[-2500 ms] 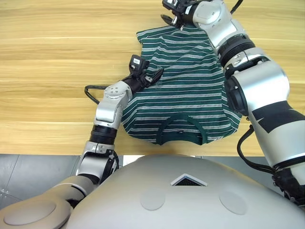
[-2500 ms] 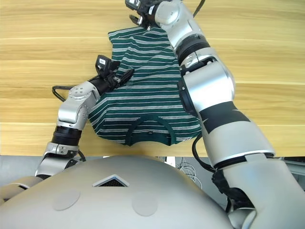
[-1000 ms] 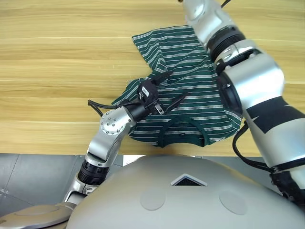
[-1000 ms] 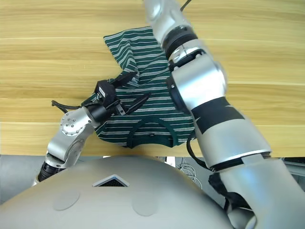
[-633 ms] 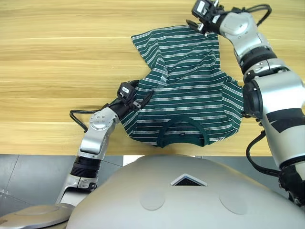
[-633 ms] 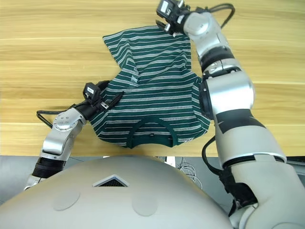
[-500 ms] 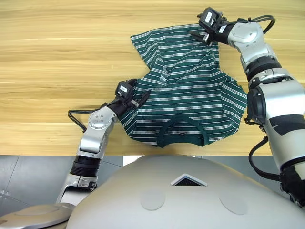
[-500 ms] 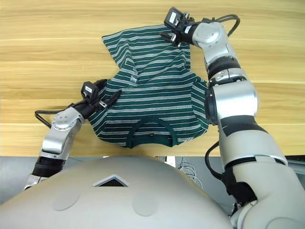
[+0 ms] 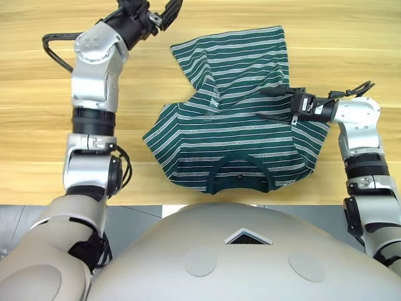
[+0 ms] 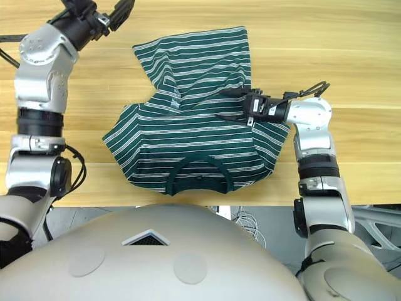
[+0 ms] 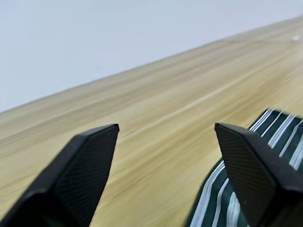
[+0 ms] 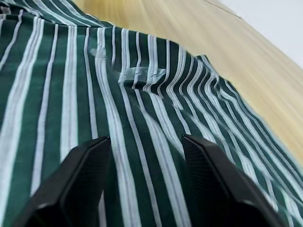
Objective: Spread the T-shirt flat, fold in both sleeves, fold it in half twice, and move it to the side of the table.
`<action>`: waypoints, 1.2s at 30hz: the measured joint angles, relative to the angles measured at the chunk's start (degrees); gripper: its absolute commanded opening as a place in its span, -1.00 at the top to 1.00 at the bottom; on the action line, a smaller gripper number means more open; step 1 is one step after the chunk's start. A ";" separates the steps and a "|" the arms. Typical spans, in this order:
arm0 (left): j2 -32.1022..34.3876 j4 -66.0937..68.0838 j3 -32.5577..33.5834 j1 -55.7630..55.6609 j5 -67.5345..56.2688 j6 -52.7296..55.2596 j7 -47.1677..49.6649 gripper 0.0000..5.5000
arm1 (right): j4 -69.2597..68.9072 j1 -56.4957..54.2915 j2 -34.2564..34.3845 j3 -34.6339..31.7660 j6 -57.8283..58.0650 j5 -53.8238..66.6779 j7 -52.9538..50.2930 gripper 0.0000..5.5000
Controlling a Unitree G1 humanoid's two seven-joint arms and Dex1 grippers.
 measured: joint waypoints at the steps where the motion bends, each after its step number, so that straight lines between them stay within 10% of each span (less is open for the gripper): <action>1: -0.43 5.36 -0.87 -1.76 1.99 -1.75 1.40 -0.32 | -1.54 0.52 -0.01 0.16 0.00 -0.01 -0.10 -0.02; 7: -4.39 36.20 -5.43 -8.55 12.74 -12.53 6.46 -0.32 | -9.26 2.83 -2.12 1.70 0.70 -2.29 -3.75 -0.02; 36: -1.40 46.79 -7.29 -18.43 27.85 -12.26 19.47 -0.32 | -12.13 7.61 -9.68 10.34 -0.21 -3.69 -2.86 -0.02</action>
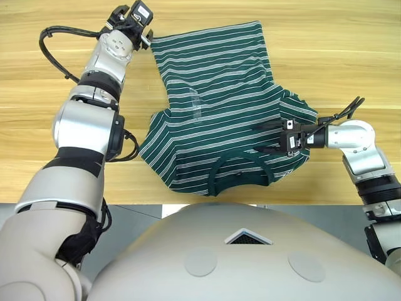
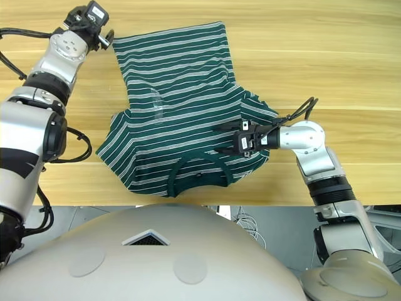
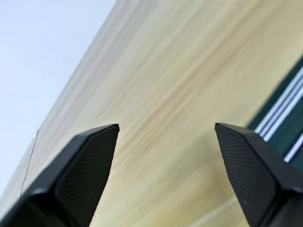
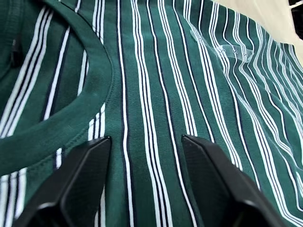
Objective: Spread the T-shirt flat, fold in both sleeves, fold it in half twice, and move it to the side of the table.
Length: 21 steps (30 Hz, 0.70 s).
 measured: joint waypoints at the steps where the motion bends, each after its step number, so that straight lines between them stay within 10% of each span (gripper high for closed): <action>1: -0.87 0.01 0.41 -0.50 -0.02 -0.04 0.01 -0.32 | 0.73 -0.81 0.49 0.05 -0.08 0.00 -0.45 -0.02; 11: -2.67 -5.69 7.09 1.72 -5.20 -13.11 -2.43 -0.32 | 6.14 -11.99 8.54 -0.20 0.70 6.62 -1.43 -0.02; 21: 2.77 -65.97 20.83 64.95 -27.85 -9.05 -11.02 -0.32 | 38.07 -32.86 27.70 2.58 5.04 2.68 -5.67 -0.02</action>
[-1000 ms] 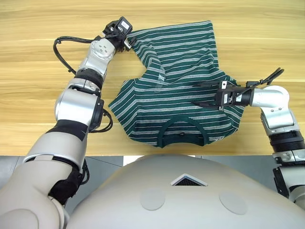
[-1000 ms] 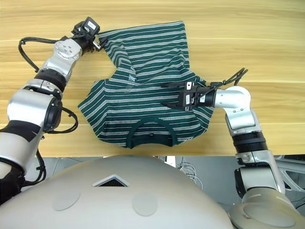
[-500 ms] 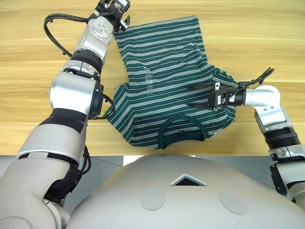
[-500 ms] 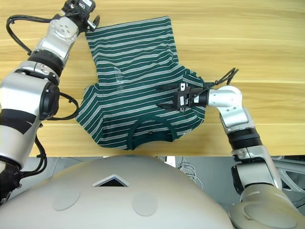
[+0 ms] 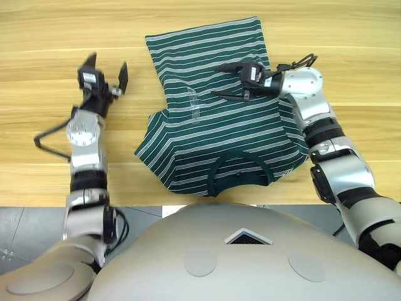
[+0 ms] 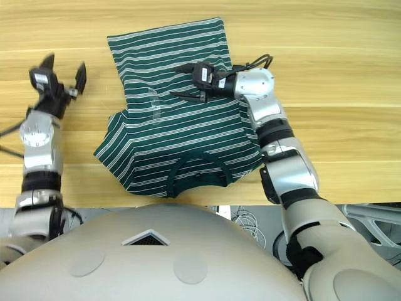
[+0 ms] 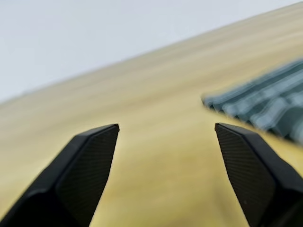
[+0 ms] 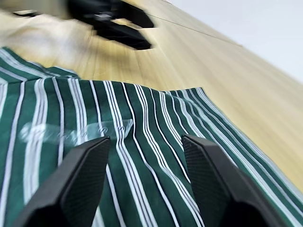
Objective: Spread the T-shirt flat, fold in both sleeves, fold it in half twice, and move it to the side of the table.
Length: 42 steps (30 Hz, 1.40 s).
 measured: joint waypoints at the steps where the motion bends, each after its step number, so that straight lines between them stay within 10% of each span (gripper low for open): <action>1: -0.47 -5.64 -0.37 5.89 -1.50 1.57 -0.11 -0.32 | 3.35 -2.14 1.68 0.40 1.21 -0.37 0.98 -0.02; 11: -0.51 -49.09 5.71 41.72 -23.76 17.71 -1.97 -0.32 | 27.57 -18.96 14.97 6.36 10.61 -15.77 -10.01 -0.02; 20: -2.97 -48.41 5.46 39.99 -23.10 22.67 -0.09 -0.32 | 29.17 -20.94 19.08 8.43 13.53 -24.68 -35.32 -0.02; 33: -1.78 -16.90 4.19 10.96 -12.28 27.55 3.53 -0.32 | 27.03 -19.79 9.79 -6.45 -3.04 -15.75 -21.18 -0.02; 42: -2.12 -23.76 1.41 16.95 -13.30 29.19 -2.48 -0.32 | 20.08 -5.37 -2.62 -5.28 -6.34 -18.02 -22.15 -0.02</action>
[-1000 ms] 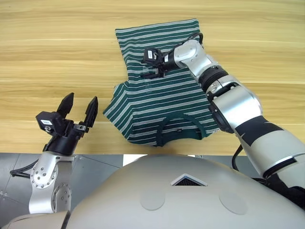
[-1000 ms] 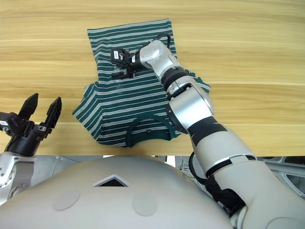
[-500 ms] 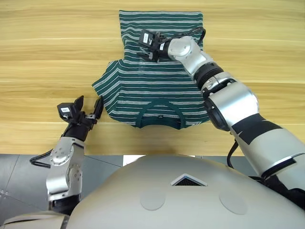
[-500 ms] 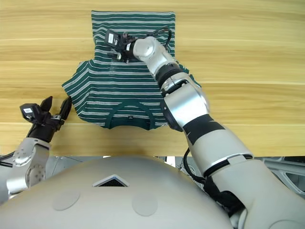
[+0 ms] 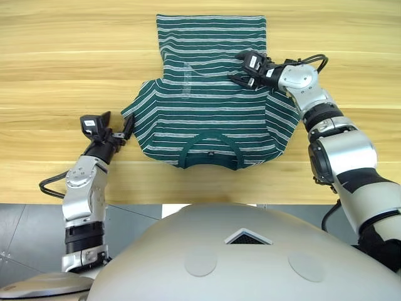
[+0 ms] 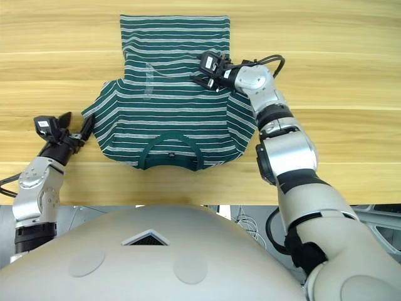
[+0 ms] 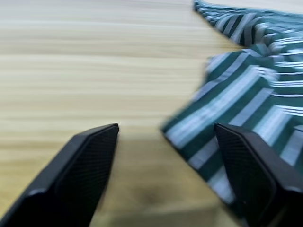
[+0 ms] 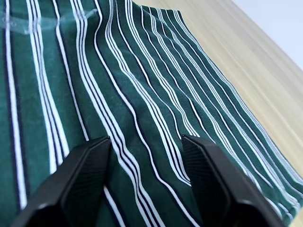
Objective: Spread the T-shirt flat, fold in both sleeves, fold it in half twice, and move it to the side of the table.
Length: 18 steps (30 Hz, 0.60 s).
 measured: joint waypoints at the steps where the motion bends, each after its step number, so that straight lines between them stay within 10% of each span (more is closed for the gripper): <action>1: -0.19 -0.38 -0.38 0.46 -0.03 0.00 -0.18 -0.32 | -0.99 0.88 -0.44 -0.02 0.11 0.08 -0.13 -0.02; 18: -0.25 9.14 0.01 -7.65 4.01 -2.75 -0.48 0.50 | -7.68 4.21 0.23 2.03 -0.57 0.45 1.44 -0.02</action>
